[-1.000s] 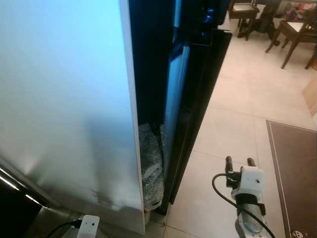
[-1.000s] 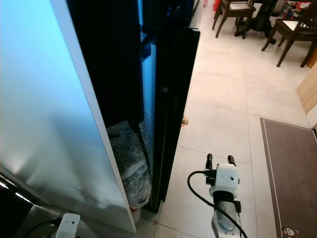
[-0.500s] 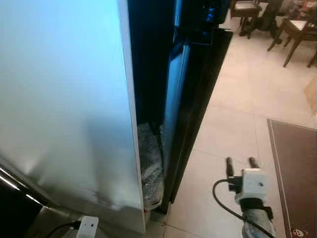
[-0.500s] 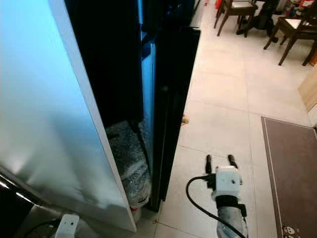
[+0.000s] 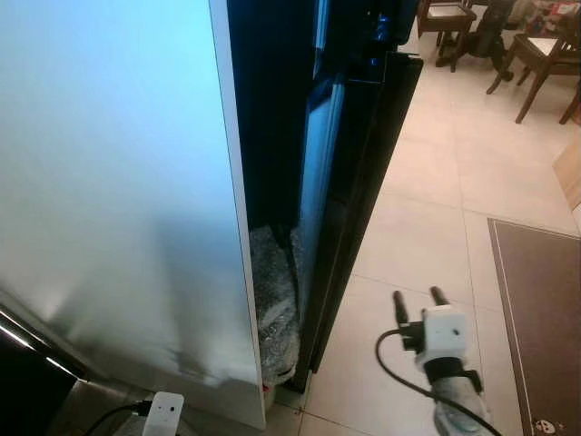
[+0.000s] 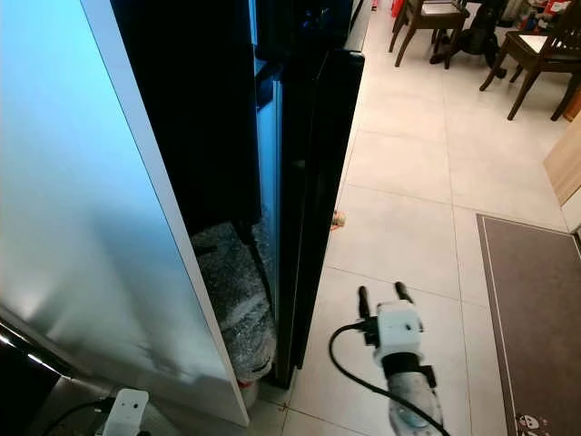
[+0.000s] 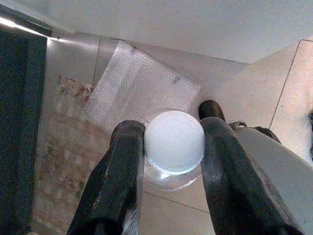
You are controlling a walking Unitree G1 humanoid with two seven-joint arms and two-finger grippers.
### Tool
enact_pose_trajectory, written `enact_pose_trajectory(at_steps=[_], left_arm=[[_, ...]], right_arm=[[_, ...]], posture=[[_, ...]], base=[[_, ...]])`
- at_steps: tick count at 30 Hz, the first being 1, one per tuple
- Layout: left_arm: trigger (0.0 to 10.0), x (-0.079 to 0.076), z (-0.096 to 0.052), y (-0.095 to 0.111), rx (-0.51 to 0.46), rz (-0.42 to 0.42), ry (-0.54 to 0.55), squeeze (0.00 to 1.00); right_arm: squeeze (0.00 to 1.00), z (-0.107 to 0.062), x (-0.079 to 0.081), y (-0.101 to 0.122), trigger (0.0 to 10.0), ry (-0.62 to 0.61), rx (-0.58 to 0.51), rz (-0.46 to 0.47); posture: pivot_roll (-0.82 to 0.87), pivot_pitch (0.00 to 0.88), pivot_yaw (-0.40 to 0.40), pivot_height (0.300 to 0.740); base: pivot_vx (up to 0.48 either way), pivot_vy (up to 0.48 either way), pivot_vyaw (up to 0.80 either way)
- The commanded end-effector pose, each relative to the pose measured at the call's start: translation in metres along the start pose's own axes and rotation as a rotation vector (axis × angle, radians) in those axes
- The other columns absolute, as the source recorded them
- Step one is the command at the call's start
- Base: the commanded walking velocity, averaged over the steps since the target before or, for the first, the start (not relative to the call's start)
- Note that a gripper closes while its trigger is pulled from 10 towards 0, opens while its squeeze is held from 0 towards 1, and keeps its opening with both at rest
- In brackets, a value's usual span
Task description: Restocking fridge
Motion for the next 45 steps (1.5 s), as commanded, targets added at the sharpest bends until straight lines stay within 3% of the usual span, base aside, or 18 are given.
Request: enact_pose_trajectory(at_steps=[1, 7, 25, 39, 41, 45], left_arm=[[10.0, 0.002, 0.000, -0.001, -0.001, 0.017, 0.010, 0.00], [10.0, 0.003, 0.000, -0.001, -0.001, 0.012, 0.016, 0.00], [10.0, 0.004, 0.000, -0.002, 0.002, 0.001, 0.023, 0.00], [10.0, 0.004, 0.000, 0.000, -0.003, 0.001, 0.024, 0.00], [10.0, 0.005, 0.000, 0.000, -0.003, 0.001, 0.029, 0.00], [10.0, 0.006, 0.000, 0.000, -0.003, 0.001, 0.031, 0.00]], right_arm=[[0.00, 0.004, 0.004, 0.004, 10.0, 0.026, -0.013, -0.010], [0.00, 0.013, 0.016, 0.012, 10.0, 0.090, -0.035, 0.004], [0.00, 0.045, 0.012, 0.024, 10.0, 0.112, -0.037, -0.025], [0.00, 0.050, 0.012, 0.024, 10.0, 0.118, -0.044, -0.025], [0.00, 0.067, 0.012, 0.037, 10.0, 0.153, -0.054, -0.029], [0.00, 0.072, 0.015, 0.041, 10.0, 0.179, -0.056, -0.029]], posture=[[-0.17, 0.016, -0.020, 0.740], [-0.17, 0.020, -0.022, 0.740], [-0.17, 0.035, -0.019, 0.740], [-0.16, 0.037, -0.019, 0.740], [-0.16, 0.040, -0.019, 0.740], [-0.15, 0.040, -0.019, 0.740]], base=[[0.000, 0.000, 0.00], [0.000, 0.000, 0.00], [0.000, 0.000, 0.00], [0.000, 0.000, 0.00], [0.000, 0.000, 0.00], [0.000, 0.000, 0.00]])
Point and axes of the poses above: a point about 5 cm out from each wrist's last joint towards the gripper, its own z axis pointing out of the wrist towards the gripper, its own y axis along the axis of the wrist's last joint, x = y × z, the point moved 3 cm from there along z, pointing out of the wrist towards the gripper, and after that the axes turned 7 degrees about z, right-handed, at the moved point
